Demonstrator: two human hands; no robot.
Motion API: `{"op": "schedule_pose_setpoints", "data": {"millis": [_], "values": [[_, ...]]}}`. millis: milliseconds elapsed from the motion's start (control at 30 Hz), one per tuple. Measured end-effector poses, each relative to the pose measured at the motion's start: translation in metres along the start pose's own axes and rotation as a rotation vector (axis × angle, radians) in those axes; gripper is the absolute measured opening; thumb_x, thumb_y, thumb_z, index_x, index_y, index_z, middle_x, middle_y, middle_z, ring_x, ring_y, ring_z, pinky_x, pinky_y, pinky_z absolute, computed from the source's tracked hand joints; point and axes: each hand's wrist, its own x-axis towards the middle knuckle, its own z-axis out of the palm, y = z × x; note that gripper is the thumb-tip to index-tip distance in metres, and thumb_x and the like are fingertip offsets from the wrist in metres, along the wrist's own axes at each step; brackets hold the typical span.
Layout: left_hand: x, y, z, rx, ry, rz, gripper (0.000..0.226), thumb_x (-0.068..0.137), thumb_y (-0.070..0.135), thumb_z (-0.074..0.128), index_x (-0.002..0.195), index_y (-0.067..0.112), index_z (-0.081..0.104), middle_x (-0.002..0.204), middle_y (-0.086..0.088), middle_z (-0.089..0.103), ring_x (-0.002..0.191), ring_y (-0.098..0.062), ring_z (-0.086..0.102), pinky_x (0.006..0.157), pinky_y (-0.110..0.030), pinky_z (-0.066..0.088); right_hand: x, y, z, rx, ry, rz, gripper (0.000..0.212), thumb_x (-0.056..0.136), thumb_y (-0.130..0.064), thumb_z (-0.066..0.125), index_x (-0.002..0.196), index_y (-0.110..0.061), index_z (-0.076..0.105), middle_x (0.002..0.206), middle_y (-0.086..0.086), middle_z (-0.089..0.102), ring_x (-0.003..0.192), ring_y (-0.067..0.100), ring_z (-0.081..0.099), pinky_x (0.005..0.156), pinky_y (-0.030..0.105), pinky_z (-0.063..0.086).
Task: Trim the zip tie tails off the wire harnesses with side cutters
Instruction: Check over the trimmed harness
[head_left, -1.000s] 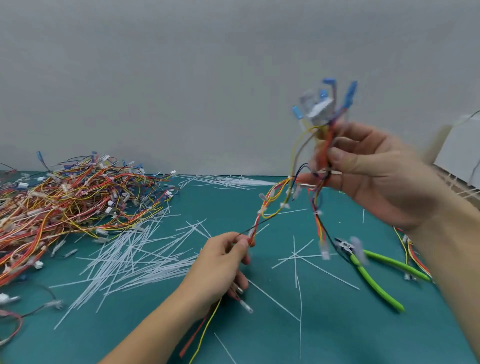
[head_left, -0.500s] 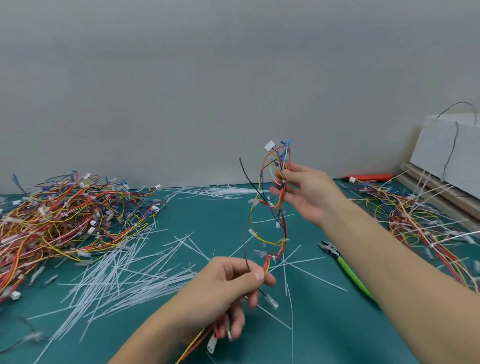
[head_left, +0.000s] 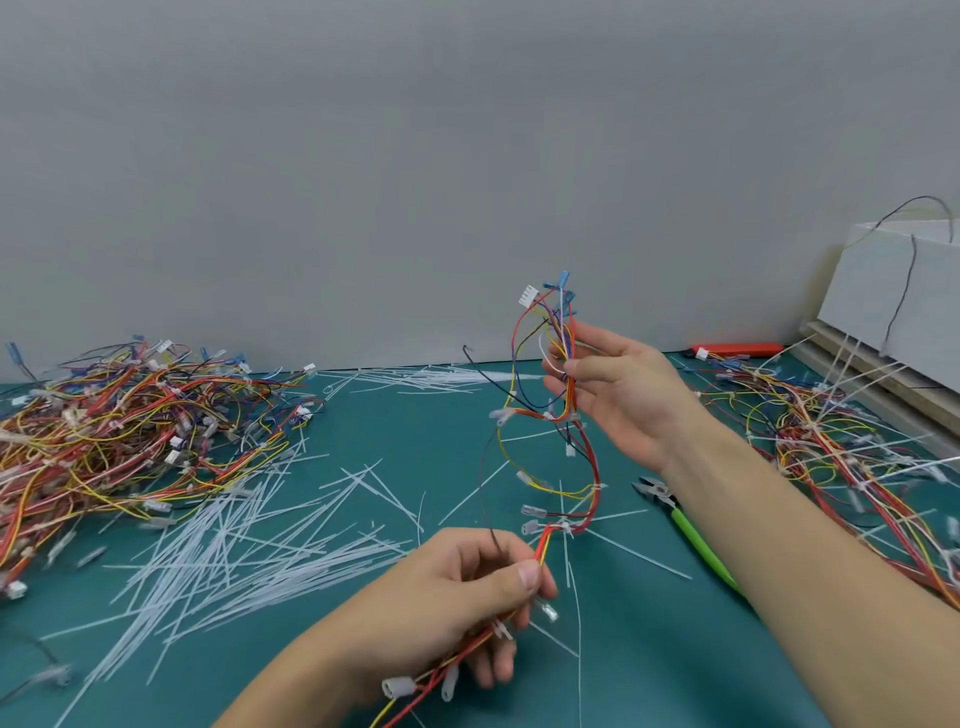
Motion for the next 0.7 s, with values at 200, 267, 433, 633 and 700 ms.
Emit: {"op": "schedule_pose_setpoints", "data": {"millis": [200, 267, 433, 633, 700], "values": [[0.003, -0.005, -0.002, 0.027, 0.064, -0.047, 0.026, 0.092, 0.047, 0.068, 0.094, 0.021, 0.073, 0.084, -0.005, 0.068, 0.079, -0.026, 0.065, 0.068, -0.041, 0.055, -0.015, 0.002, 0.003, -0.129, -0.042, -0.173, 0.052, 0.089, 0.023, 0.06, 0.133, -0.004, 0.064, 0.119, 0.015, 0.074, 0.103, 0.022, 0.074, 0.098, 0.04, 0.058], [0.002, -0.004, -0.001, 0.082, 0.059, -0.078, 0.028, 0.089, 0.052, 0.068, 0.09, 0.024, 0.072, 0.082, -0.007, 0.07, 0.073, -0.029, 0.063, 0.07, -0.045, 0.049, -0.02, 0.002, 0.006, -0.201, -0.076, -0.241, 0.05, 0.089, 0.019, 0.064, 0.131, -0.007, 0.066, 0.12, 0.011, 0.075, 0.106, 0.024, 0.075, 0.095, 0.036, 0.06], [0.001, -0.002, 0.001, 0.165, 0.011, -0.066, 0.026, 0.092, 0.044, 0.068, 0.09, 0.019, 0.075, 0.072, 0.004, 0.066, 0.065, -0.012, 0.062, 0.063, -0.022, 0.051, -0.028, 0.006, 0.011, -0.28, -0.13, -0.338, 0.045, 0.089, 0.015, 0.068, 0.123, -0.015, 0.069, 0.113, 0.005, 0.077, 0.103, 0.027, 0.077, 0.087, 0.031, 0.062], [0.002, -0.01, -0.002, 0.335, 0.3, -0.11, 0.049, 0.074, 0.068, 0.067, 0.11, 0.034, 0.067, 0.081, 0.01, 0.07, 0.064, -0.007, 0.062, 0.054, -0.019, 0.042, -0.027, 0.01, 0.002, -0.167, -0.13, -0.26, 0.041, 0.091, 0.018, 0.063, 0.122, -0.009, 0.069, 0.108, 0.006, 0.077, 0.1, 0.033, 0.077, 0.081, 0.031, 0.063], [0.004, -0.009, -0.003, 0.315, 0.471, -0.092, 0.086, 0.061, 0.08, 0.068, 0.134, 0.037, 0.051, 0.094, 0.019, 0.068, 0.071, -0.002, 0.062, 0.063, -0.024, 0.046, -0.028, 0.013, -0.002, -0.221, -0.127, -0.26, 0.041, 0.091, 0.018, 0.063, 0.121, -0.01, 0.068, 0.107, 0.001, 0.078, 0.099, 0.031, 0.077, 0.081, 0.03, 0.063]]}}
